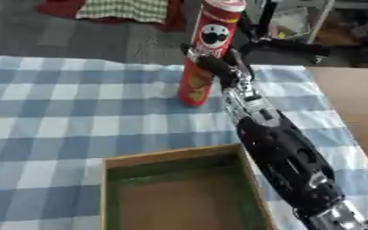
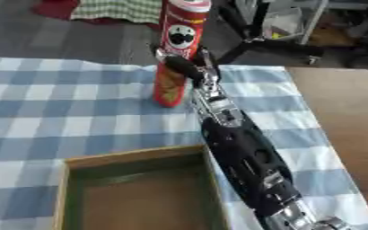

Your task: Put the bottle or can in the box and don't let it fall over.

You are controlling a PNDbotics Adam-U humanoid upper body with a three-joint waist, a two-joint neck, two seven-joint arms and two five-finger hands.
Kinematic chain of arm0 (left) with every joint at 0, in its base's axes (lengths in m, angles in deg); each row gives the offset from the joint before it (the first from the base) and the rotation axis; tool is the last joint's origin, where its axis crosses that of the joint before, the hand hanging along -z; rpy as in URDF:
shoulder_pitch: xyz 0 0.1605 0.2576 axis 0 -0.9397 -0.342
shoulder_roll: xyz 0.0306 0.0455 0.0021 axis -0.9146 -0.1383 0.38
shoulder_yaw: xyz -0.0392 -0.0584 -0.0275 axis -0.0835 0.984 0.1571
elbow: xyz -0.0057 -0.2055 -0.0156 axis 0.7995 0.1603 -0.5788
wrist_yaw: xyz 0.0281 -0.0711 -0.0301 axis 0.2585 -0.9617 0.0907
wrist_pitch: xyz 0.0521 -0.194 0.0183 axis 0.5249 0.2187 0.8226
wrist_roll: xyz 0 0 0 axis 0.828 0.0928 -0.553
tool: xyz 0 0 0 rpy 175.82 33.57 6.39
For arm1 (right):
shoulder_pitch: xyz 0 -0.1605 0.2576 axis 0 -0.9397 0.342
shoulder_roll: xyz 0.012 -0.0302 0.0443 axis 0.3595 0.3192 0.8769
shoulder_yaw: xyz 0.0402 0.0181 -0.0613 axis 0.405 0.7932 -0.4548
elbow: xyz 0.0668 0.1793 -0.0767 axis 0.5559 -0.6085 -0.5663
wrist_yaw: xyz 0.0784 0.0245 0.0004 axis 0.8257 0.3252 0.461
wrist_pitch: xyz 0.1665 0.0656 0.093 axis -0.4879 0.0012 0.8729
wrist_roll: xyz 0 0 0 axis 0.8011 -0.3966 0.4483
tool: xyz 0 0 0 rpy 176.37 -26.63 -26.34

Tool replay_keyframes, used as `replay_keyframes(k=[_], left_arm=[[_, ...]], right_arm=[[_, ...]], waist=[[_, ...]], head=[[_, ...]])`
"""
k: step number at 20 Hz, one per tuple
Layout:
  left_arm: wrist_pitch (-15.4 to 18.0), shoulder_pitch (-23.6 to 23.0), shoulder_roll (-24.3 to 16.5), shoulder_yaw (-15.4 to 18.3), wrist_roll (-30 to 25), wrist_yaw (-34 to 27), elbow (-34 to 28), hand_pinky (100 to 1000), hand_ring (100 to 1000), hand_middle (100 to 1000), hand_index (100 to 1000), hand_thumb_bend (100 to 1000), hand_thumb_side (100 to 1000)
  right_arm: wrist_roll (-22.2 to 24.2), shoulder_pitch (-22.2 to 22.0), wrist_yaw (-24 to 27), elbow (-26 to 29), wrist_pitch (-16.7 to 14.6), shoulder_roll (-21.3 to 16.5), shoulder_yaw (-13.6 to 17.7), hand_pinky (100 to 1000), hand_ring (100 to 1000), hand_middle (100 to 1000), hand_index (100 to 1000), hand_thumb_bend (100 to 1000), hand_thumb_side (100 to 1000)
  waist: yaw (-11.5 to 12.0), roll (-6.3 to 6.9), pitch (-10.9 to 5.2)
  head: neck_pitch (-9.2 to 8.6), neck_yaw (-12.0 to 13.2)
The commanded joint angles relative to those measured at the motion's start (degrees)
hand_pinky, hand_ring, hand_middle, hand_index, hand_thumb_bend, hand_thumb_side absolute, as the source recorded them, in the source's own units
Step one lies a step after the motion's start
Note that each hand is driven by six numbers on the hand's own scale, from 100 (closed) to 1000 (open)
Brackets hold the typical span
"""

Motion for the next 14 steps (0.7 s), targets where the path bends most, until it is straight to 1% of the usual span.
replay_keyframes(k=[1, 3, 5, 7, 8, 11, 14], left_arm=[[0.1, 0.1, -0.8, 0.3, -0.3, 0.4, -1.0, 1000, 840, 875, 797, 394, 643], [0.1, 0.0, -0.8, 0.3, -0.4, 0.4, -1.0, 1000, 840, 874, 797, 392, 644], [0.0, 0.0, -0.8, 0.3, -0.6, 0.4, -1.0, 1000, 840, 874, 797, 390, 644], [0.0, 0.0, -0.9, 0.3, -0.6, 0.4, -1.0, 1000, 840, 873, 797, 390, 645], [0.0, 0.0, -0.9, 0.4, -0.6, 0.4, -1.0, 1000, 837, 872, 796, 388, 644], [0.1, -0.1, -0.9, 0.4, -0.5, 0.4, -1.0, 1000, 837, 872, 796, 387, 643], [0.1, -0.1, -1.0, 0.4, -0.6, 0.4, -1.0, 1000, 837, 872, 796, 385, 643]], right_arm=[[-0.4, 0.9, -1.4, 2.0, -0.9, -1.8, -0.1, 751, 742, 645, 544, 477, 100], [-0.6, 1.0, -2.5, 2.5, -1.2, -2.0, -0.2, 753, 719, 619, 520, 473, 100], [-0.5, 1.0, -3.4, 3.1, -1.0, -2.2, -0.3, 785, 675, 580, 482, 445, 100], [-0.3, 1.0, -4.0, 3.6, -0.9, -2.3, -0.3, 790, 664, 571, 473, 435, 100], [-0.1, 1.0, -4.3, 4.0, -0.8, -2.4, -0.4, 803, 638, 549, 450, 398, 100], [0.3, 1.1, -5.1, 5.2, -0.4, -2.7, -0.5, 809, 581, 501, 396, 324, 100], [1.0, 1.2, -5.5, 6.5, -0.1, -3.0, -0.7, 816, 552, 478, 368, 257, 100]], waist=[[0.0, 0.27, -1.46], [0.0, 0.25, -1.56], [-0.1, 0.23, -1.69], [-0.1, 0.24, -1.84], [-0.2, 0.26, -1.99], [-0.4, 0.33, -2.46], [-0.7, 0.42, -3.07]], head=[[0.37, 0.0], [0.57, 0.0], [0.68, 0.0], [0.78, 0.0], [0.89, 0.0], [1.17, 0.0], [1.54, 0.1]])
